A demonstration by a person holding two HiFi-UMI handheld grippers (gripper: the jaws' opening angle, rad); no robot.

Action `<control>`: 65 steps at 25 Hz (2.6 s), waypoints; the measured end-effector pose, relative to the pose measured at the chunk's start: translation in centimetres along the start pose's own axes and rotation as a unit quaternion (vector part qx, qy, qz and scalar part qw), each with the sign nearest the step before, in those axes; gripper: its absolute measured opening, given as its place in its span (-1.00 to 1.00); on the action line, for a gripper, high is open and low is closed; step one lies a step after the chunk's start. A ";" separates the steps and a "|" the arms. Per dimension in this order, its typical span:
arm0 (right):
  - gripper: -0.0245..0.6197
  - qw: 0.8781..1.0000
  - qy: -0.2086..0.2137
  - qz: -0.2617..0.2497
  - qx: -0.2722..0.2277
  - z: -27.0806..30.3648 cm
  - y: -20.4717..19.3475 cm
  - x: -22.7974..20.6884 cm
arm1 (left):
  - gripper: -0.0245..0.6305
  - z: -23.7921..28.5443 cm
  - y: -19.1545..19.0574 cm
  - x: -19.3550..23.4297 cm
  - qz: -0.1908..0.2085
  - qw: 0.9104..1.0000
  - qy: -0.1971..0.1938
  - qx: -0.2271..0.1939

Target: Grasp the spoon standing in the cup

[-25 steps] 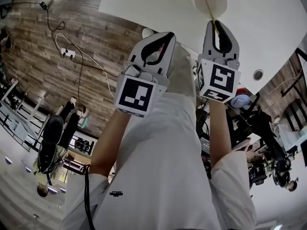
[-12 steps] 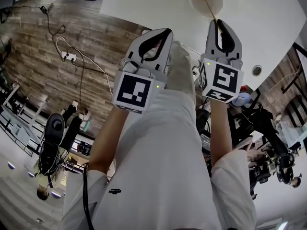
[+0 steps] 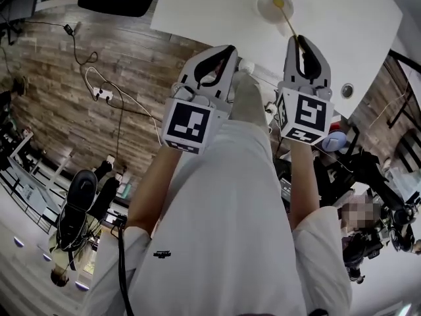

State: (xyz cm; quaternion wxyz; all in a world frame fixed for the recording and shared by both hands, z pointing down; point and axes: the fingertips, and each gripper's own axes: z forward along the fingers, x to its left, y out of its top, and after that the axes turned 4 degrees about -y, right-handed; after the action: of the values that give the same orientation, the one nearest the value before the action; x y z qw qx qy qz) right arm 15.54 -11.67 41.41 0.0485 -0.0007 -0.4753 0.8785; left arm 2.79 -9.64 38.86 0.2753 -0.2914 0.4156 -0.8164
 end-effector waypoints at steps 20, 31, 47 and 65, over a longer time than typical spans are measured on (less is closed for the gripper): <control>-0.80 0.996 -0.010 0.027 -0.082 -11.5 5.4 0.9 | -0.89 -7.3 4.6 -2.0 0.011 0.998 -0.010 -0.060; -0.80 0.994 0.020 0.033 -0.102 -14.5 6.6 2.8 | -0.89 -8.9 5.6 -1.9 0.027 0.997 -0.012 -0.073; -0.80 0.989 0.111 0.024 -0.100 -13.9 7.1 2.7 | -0.89 -7.6 6.0 -2.0 0.030 0.996 -0.021 -0.076; -0.80 0.990 0.085 0.044 -0.101 -13.8 6.9 1.6 | -0.89 -5.9 7.4 -2.9 0.032 0.996 -0.038 -0.080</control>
State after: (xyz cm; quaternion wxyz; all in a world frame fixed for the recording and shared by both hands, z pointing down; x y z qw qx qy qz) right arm 14.07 -3.74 28.10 0.0494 -0.1007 -0.5554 0.8240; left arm 2.17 -8.33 29.09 0.2926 -0.3298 0.4777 -0.7599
